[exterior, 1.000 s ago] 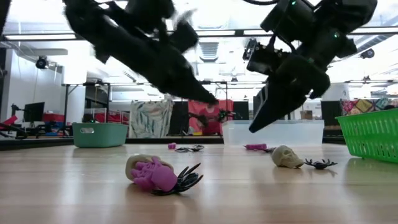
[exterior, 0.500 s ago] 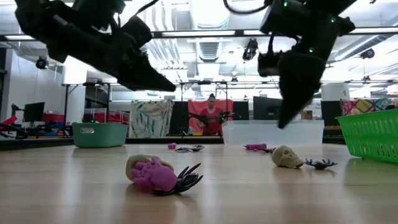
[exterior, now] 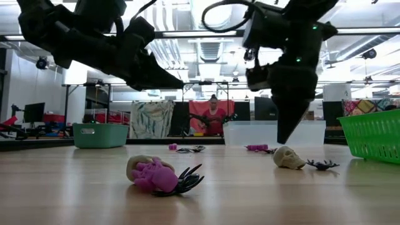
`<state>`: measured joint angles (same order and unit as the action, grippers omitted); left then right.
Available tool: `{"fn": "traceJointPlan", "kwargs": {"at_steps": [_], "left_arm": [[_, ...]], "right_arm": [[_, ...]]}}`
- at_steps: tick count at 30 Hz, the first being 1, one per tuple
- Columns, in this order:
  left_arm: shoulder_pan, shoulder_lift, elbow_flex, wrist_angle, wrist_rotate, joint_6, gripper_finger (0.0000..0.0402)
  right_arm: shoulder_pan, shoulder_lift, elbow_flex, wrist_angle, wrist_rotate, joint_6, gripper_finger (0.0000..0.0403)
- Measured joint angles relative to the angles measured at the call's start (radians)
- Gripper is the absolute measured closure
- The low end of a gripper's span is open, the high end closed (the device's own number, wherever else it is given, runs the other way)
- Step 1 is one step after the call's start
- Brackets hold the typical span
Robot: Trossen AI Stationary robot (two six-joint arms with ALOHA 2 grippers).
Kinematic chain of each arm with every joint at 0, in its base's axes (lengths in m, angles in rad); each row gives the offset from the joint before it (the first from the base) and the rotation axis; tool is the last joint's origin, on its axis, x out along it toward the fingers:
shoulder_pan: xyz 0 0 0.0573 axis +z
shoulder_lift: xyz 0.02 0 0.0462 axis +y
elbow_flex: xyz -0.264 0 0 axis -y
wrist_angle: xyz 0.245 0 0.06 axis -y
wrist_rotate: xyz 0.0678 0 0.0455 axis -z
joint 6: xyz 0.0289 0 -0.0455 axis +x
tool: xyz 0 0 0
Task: Sort Halloween decoration
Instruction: Put the black spider toy into the white bin
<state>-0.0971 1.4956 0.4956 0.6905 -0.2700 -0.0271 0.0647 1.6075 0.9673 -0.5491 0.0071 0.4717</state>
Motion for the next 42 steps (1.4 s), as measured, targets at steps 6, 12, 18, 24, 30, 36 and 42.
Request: {"fn": "traceJointPlan", "kwargs": {"at_steps": [6, 12, 18, 24, 30, 36, 42], "left_arm": [[0.0, 0.0, -0.008, 0.004, -0.01, 0.003, 0.0402], [0.0, 0.0, -0.014, 0.006, -0.011, 0.003, 0.0402], [0.0, 0.0, -0.016, 0.003, -0.011, 0.003, 0.0402], [0.0, 0.0, -0.021, -0.002, -0.011, -0.012, 0.0402], [0.0, 0.0, -0.021, -0.009, -0.009, -0.026, 0.0402], [0.0, 0.0, -0.01, -0.01, -0.008, -0.029, 0.0402], [0.0, 0.0, 0.003, -0.001, 0.052, -0.025, 0.0402]], "right_arm": [[0.0, 0.078, 0.068, -0.056, 0.001, -0.024, 0.0394], [0.001, 0.133, 0.113, -0.059, 0.006, -0.047, 0.0394], [0.003, 0.163, 0.184, 0.007, 0.004, -0.122, 0.0394], [0.003, 0.14, 0.264, 0.012, 0.004, -0.22, 0.0394], [0.003, 0.081, 0.276, -0.048, -0.005, -0.235, 0.0394], [0.015, 0.024, 0.208, -0.063, -0.007, -0.221, 0.0394], [0.032, -0.06, 0.045, 0.092, -0.007, -0.234, 0.0394]]}}
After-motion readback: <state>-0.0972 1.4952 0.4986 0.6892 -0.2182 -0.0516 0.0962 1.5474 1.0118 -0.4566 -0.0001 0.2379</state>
